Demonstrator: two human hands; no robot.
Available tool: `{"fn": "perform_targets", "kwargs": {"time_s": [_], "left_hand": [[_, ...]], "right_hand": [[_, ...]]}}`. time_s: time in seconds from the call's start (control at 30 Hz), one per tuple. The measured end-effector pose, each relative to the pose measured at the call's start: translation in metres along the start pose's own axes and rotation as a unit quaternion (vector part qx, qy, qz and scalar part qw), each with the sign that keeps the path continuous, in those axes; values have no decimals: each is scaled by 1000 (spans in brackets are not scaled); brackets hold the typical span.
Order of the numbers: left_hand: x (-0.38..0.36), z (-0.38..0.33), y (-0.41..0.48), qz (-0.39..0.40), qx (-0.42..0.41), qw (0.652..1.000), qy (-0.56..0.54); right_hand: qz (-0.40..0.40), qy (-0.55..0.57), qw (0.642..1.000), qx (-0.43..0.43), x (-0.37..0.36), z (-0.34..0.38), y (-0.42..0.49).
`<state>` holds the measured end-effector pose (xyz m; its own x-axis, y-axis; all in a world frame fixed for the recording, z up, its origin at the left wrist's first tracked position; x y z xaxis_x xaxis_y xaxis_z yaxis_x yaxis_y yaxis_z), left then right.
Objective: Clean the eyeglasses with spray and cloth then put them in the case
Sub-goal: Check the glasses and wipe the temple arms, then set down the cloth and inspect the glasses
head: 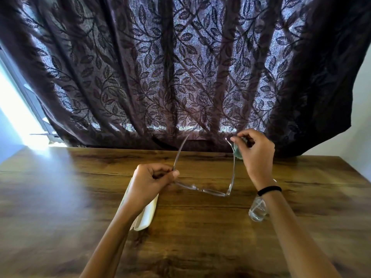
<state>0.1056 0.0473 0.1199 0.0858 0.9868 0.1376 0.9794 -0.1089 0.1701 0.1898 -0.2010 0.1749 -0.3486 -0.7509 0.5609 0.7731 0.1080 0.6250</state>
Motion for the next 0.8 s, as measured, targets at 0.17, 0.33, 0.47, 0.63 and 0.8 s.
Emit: {"fn": "perform_targets", "kwargs": {"time_s": [0.17,0.33,0.47,0.63,0.8], "left_hand": [[13,1,-1,-52,-11,999,-7],[21,6,1,-79,-7,996,-38],[18,9,1,-78,7,995,-58],[18,10,1,-84,17,993,-76],[17,11,1,-88,21,992,-83]], "right_hand": [[-30,30,999,19,13,6,-13],[21,4,999,33,3,11,-41],[132,-2,991,-30,-32,-9,-77],[276,-67,951,-122,-71,-44,-117],[338,-81,921,-178,-82,-61,-137]]}}
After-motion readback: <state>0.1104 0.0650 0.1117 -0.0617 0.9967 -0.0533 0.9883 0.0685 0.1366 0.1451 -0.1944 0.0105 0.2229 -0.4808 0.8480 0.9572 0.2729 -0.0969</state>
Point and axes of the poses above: each hand's wrist, its own y-axis towards the middle knuckle, its own x-axis out of the back of the hand, z = x × y, the point moved 6 cm from there along y, towards the middle knuckle, and after that the axes turned 14 degrees about z, right-handed, at the moved point
